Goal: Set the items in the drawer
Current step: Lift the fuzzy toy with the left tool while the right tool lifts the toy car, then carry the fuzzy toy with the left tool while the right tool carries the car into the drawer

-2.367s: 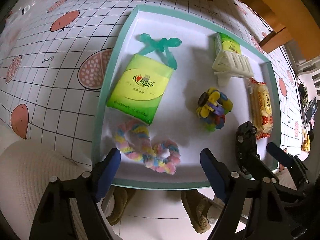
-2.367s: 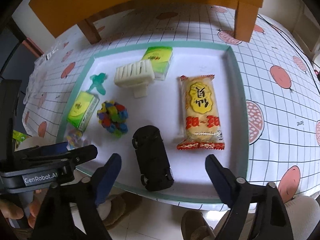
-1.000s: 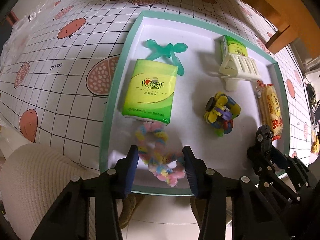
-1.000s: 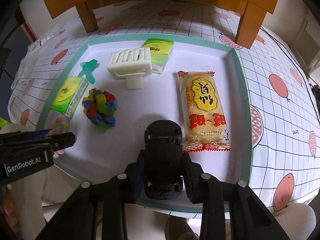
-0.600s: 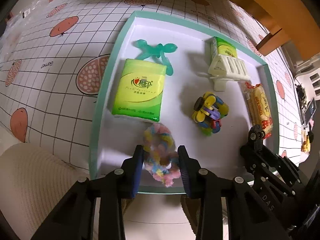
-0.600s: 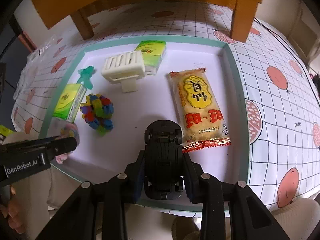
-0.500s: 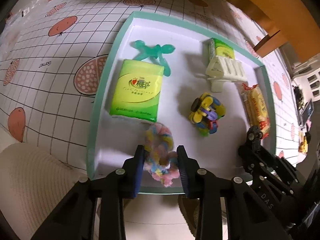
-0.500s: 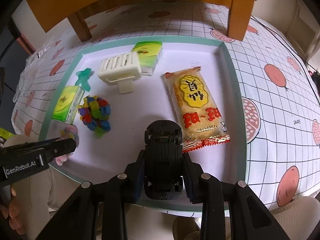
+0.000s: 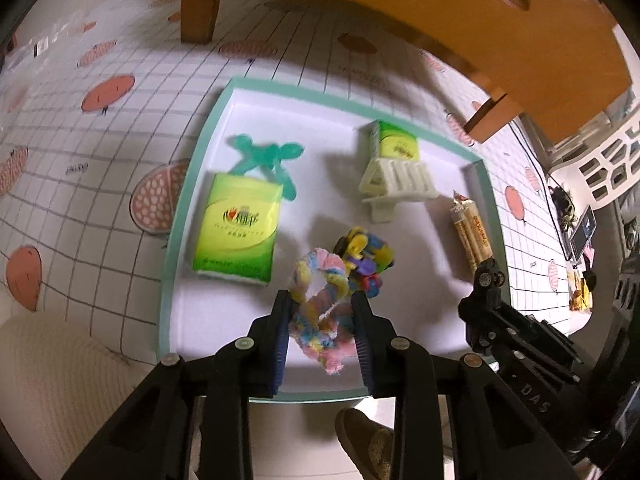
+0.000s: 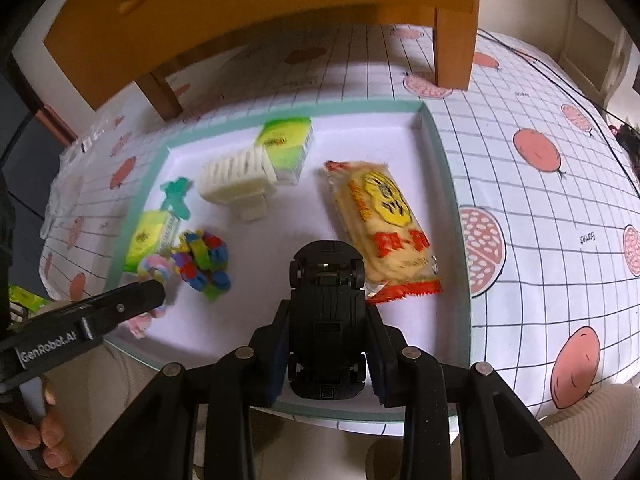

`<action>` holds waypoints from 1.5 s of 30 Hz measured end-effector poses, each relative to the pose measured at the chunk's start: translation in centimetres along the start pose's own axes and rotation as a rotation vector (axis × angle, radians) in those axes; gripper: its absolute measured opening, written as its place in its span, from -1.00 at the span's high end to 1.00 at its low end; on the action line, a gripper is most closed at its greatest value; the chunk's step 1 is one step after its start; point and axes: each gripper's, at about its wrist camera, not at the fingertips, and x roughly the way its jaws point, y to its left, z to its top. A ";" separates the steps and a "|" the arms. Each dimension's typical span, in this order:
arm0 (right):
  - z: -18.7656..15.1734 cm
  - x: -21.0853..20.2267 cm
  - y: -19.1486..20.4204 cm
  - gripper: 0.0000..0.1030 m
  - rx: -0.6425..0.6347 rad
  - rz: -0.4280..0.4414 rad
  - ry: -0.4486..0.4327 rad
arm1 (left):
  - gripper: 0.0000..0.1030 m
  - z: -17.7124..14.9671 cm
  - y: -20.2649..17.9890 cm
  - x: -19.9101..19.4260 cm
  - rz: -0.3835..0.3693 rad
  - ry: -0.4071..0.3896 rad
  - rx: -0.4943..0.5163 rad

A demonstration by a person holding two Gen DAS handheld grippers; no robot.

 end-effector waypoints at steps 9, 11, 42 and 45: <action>1.9 -4.4 0.5 0.32 0.008 0.048 -0.121 | 0.40 1.9 -2.0 -3.8 -0.022 -0.138 0.066; 2.3 -5.5 0.6 0.32 0.013 0.058 -0.147 | 0.40 2.5 -2.3 -5.3 -0.041 -0.175 0.069; 21.3 -23.7 8.0 0.32 -0.209 0.063 -0.566 | 0.38 20.4 -7.4 -23.9 -0.075 -0.615 0.178; 22.6 -22.7 8.5 0.32 -0.222 0.049 -0.537 | 0.38 21.2 -7.2 -23.2 -0.059 -0.605 0.174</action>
